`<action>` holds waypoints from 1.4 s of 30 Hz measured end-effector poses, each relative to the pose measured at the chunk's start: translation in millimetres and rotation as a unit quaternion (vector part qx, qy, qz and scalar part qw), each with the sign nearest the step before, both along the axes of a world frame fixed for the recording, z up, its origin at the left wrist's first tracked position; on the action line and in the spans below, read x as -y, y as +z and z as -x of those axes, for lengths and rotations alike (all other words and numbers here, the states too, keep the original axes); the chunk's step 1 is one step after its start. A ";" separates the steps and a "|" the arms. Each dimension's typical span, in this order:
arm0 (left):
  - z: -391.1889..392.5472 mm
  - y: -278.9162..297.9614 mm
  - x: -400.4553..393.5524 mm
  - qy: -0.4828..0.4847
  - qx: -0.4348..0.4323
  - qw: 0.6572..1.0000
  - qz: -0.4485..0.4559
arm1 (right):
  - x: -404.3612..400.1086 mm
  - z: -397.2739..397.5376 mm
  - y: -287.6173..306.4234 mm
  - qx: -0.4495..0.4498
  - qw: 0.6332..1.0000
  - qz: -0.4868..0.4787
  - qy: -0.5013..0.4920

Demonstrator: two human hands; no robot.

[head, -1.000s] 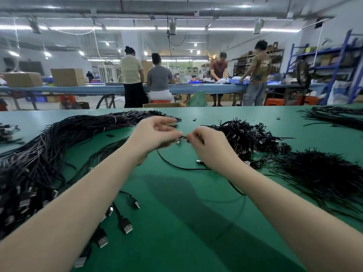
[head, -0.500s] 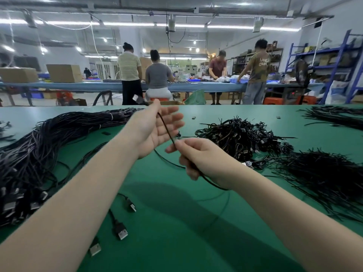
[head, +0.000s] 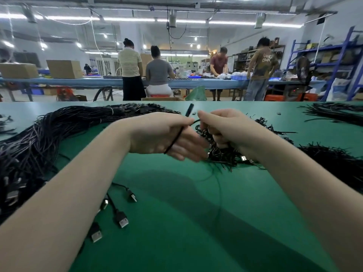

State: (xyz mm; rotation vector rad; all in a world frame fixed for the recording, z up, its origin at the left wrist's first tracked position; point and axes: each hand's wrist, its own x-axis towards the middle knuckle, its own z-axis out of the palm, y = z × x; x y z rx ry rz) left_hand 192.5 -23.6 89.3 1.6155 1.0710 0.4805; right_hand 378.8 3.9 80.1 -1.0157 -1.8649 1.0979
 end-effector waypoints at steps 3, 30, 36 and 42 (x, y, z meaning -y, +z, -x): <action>-8.8 -4.9 -6.4 0.116 0.089 0.988 -0.058 | 13.2 11.3 7.5 -0.029 0.999 0.000 0.035; 13.0 24.1 3.3 0.094 0.437 0.890 -0.090 | -6.0 8.9 -49.1 0.117 0.978 0.123 0.123; -5.9 -13.5 -6.4 0.061 -0.077 0.994 -0.048 | -12.2 -0.2 -16.1 0.094 0.987 -0.084 -0.095; -24.4 -22.6 -20.8 0.228 0.335 0.914 -0.030 | 12.3 28.0 -14.0 0.072 0.991 -0.115 0.020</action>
